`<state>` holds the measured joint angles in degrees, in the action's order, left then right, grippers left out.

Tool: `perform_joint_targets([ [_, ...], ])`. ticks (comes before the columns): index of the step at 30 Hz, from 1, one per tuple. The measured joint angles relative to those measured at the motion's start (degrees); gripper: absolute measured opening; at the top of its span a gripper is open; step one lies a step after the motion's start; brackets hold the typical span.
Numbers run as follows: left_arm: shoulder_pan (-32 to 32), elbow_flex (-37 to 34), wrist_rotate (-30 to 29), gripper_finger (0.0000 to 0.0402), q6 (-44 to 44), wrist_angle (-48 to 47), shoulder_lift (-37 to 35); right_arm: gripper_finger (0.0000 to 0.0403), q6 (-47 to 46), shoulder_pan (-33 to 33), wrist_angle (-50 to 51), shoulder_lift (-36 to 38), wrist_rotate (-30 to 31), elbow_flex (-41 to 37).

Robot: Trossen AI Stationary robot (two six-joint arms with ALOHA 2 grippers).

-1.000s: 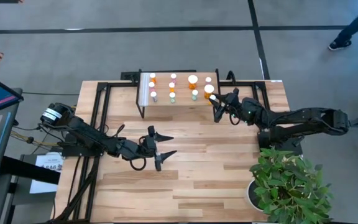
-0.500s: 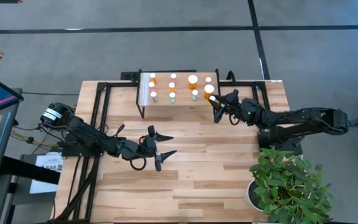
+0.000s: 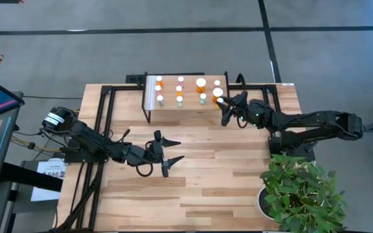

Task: Pick and place medicine bottles onto shelf by color
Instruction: Put the small orange pill bottle on the shelf

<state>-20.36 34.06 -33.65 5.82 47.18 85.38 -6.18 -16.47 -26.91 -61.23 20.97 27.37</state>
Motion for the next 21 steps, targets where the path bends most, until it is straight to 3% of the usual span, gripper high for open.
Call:
perform_joint_targets([
  [8,0.0,0.0,0.0,0.027,0.44,-0.26,0.0,0.0152,-0.3,-0.17,0.43,-2.39,0.15,-0.32],
  [15,-0.02,0.0,0.02,0.027,0.85,-0.31,0.0,0.0154,-0.04,-0.61,-6.91,-9.22,0.3,-0.2],
  [21,-0.02,0.0,0.07,0.027,1.44,-1.67,0.02,0.0151,0.3,-1.57,-5.79,-8.75,0.19,-0.17],
])
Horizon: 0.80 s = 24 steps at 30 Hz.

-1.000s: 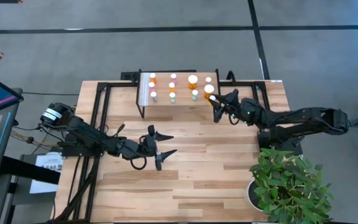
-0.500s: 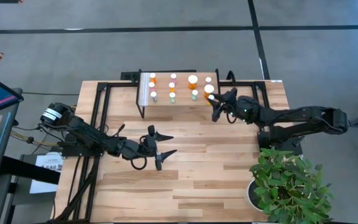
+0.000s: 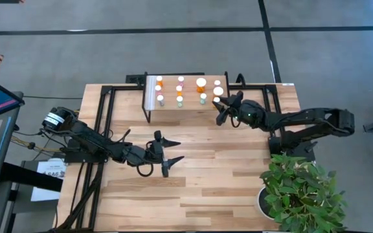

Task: Pick and place medicine bottles onto shelf by color
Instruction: Put the small orange pill bottle on the shelf

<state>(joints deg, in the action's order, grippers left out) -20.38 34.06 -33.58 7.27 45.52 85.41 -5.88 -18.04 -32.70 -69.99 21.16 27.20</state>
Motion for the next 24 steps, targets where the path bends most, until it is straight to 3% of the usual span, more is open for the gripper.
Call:
perform_joint_targets([
  [24,0.0,0.0,-0.04,0.027,0.94,-0.19,0.0,0.0155,2.92,0.04,2.24,1.08,-0.03,-0.13],
])
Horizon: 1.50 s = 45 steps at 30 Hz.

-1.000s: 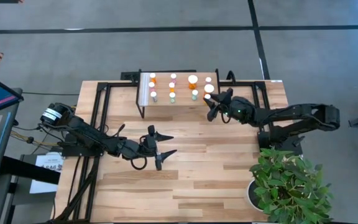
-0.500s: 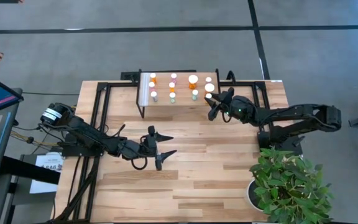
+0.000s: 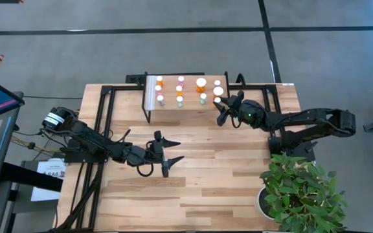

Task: Pick and place medicine bottles onto shelf by color
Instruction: Put the small orange pill bottle on the shelf, then return to Home Position

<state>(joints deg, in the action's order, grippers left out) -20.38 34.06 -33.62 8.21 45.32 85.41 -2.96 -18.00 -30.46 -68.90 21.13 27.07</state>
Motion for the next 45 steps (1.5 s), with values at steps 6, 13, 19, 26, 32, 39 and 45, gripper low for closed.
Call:
perform_joint_targets([
  [6,0.0,0.0,0.01,0.027,0.0,-0.02,0.0,0.0157,0.0,0.0,0.02,0.0,-0.01,0.0],
  [13,0.0,0.0,0.01,0.027,0.0,-0.04,0.0,0.0169,0.0,0.0,0.03,0.0,-0.05,0.0],
  [19,0.0,0.0,0.01,0.027,0.0,-0.07,0.0,0.0199,-0.02,0.0,0.07,0.0,-0.16,0.0],
  [26,0.0,0.0,0.03,0.027,0.01,-0.12,0.0,0.023,0.01,0.0,0.11,0.0,-0.14,0.0],
  [32,0.0,0.0,0.19,0.027,1.02,-1.48,0.0,0.0229,1.7,0.0,0.28,-0.02,-0.1,-0.02],
  [39,-0.02,0.0,0.21,0.027,1.2,-1.51,0.0,0.0226,1.53,0.0,0.37,-0.02,-0.07,-0.02],
  [45,-0.02,0.0,0.21,0.027,1.57,-2.04,0.0,0.0228,1.27,0.09,2.83,1.55,-0.07,-0.07],
])
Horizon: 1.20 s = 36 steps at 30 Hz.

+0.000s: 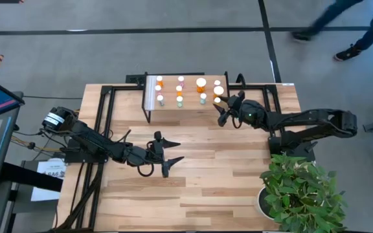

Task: Pick and place medicine bottles onto shelf by color
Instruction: Return to Home Position

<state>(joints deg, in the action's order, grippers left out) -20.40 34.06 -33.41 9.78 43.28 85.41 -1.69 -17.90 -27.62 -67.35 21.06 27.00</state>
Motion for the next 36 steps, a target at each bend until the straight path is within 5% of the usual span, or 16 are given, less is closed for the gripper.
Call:
perform_joint_targets([
  [22,-0.21,0.0,0.01,0.027,0.37,-0.2,-0.13,0.0226,-2.59,4.83,16.24,20.07,-0.2,-0.04],
  [36,-0.37,0.0,-1.62,0.027,-1.83,-8.05,-12.0,0.0226,-8.54,10.6,16.74,29.96,-0.32,0.0],
])
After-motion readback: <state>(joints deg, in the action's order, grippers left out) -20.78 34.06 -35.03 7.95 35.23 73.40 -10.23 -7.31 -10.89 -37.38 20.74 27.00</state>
